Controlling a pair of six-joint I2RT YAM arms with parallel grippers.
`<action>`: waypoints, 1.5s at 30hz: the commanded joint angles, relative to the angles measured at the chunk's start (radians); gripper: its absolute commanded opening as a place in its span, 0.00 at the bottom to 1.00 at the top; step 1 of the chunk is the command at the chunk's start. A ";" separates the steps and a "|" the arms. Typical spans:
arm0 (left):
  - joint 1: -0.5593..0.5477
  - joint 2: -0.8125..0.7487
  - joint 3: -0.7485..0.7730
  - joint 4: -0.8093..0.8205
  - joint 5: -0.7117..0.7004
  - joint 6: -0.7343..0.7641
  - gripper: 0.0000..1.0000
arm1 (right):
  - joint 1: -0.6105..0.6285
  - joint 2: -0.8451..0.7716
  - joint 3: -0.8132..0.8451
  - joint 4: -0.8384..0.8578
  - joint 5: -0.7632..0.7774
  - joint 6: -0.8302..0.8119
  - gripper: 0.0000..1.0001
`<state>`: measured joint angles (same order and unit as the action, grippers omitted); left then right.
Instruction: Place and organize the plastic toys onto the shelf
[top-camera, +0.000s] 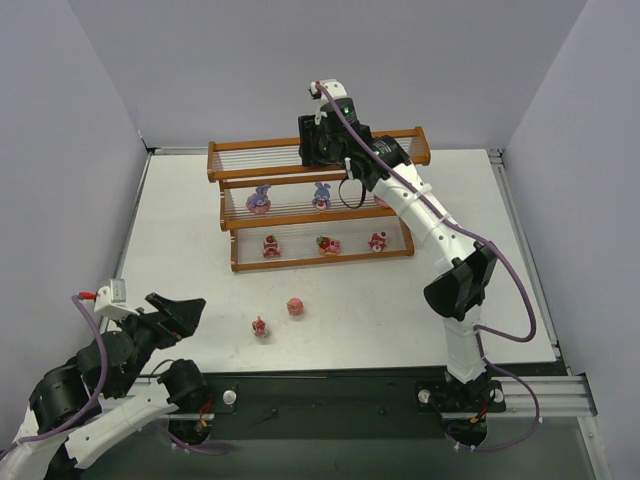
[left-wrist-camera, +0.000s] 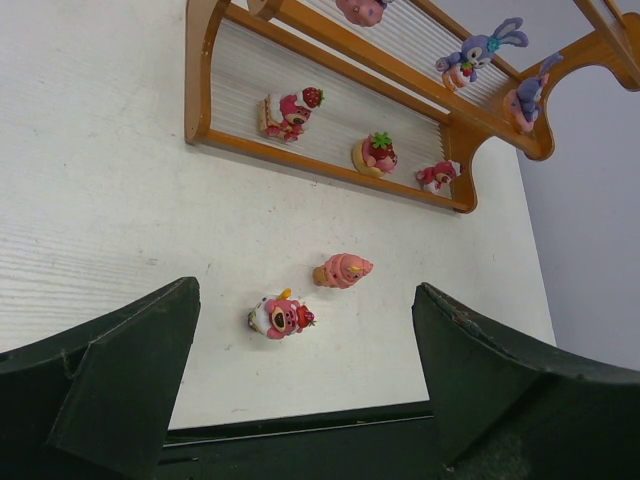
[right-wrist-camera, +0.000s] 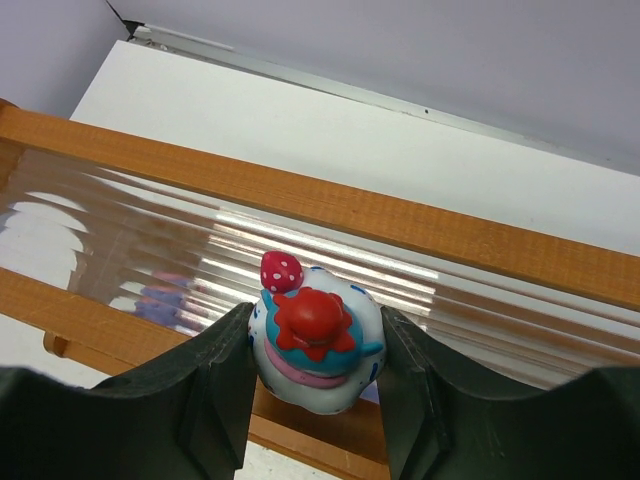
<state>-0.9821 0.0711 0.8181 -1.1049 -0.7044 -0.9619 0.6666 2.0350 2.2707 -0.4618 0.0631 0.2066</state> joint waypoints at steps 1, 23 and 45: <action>-0.010 -0.011 0.030 -0.004 -0.020 -0.005 0.97 | -0.013 0.019 0.035 -0.001 -0.005 -0.013 0.00; -0.018 -0.019 0.030 -0.009 -0.026 -0.011 0.97 | 0.017 -0.058 -0.229 0.201 0.139 -0.125 0.00; -0.026 -0.021 0.033 -0.016 -0.030 -0.017 0.97 | 0.045 -0.145 -0.422 0.466 0.202 -0.135 0.00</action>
<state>-0.9951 0.0616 0.8181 -1.1183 -0.7197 -0.9730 0.7101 1.8576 1.7992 0.0647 0.2314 0.0738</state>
